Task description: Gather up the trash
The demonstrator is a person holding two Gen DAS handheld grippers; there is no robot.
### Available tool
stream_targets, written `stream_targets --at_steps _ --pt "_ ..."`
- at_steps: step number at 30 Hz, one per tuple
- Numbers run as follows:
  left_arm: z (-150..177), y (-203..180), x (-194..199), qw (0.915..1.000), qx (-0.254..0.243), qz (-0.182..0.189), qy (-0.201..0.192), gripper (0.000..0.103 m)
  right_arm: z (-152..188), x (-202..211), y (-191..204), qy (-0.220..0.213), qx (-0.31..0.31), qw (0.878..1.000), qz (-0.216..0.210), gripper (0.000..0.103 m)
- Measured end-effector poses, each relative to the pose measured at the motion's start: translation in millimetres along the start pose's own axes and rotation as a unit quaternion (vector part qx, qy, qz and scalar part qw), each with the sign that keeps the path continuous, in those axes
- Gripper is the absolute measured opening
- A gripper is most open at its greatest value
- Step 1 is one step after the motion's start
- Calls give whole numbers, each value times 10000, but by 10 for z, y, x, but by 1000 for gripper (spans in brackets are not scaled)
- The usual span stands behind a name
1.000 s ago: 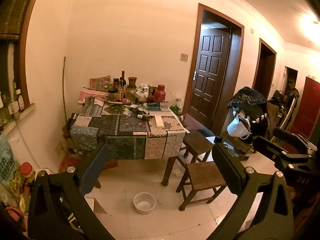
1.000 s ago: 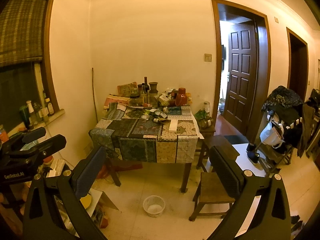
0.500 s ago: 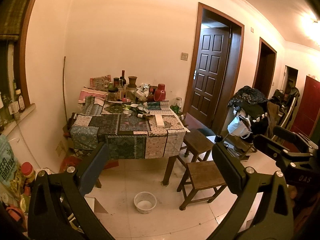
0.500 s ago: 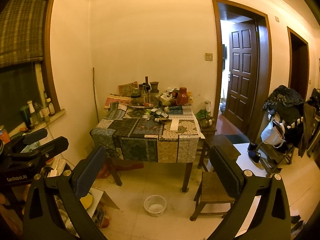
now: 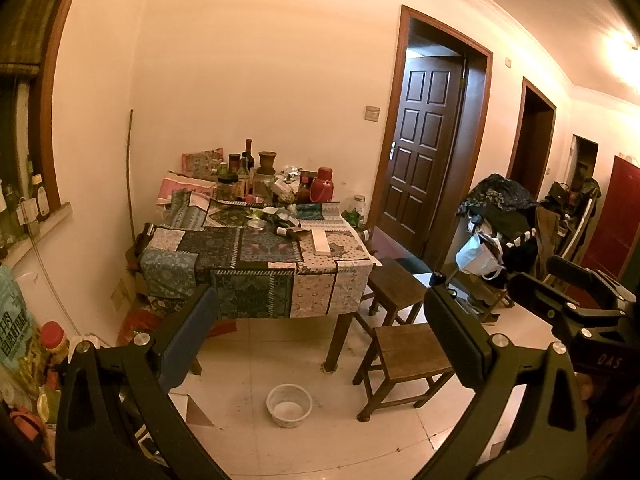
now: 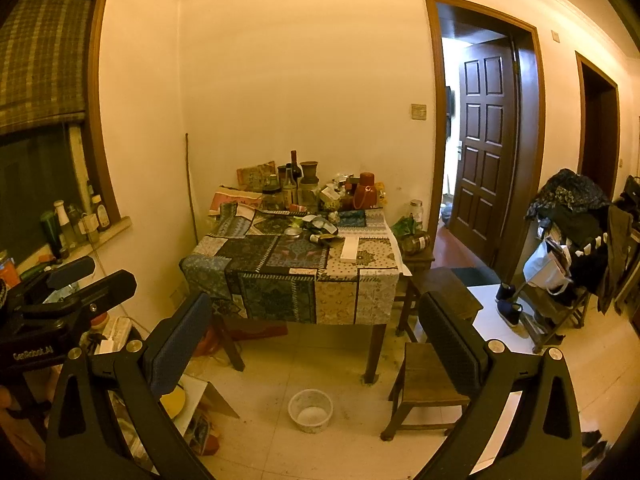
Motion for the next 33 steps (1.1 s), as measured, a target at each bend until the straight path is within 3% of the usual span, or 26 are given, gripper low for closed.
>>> stream_targets --at_steps 33 --pt "23 95 -22 10000 -10 -66 19 103 -26 -292 -139 68 -64 9999 -110 103"
Point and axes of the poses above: each gripper's, at about its wrist camera, not at the fingertips, and x roughly against the way its jaws point, y to its left, z to its underside, the point moved 4 cm from there along -x, roughly the way its jaws point, and after that the axes turned 2 degrees about x, right-handed, at the moved point
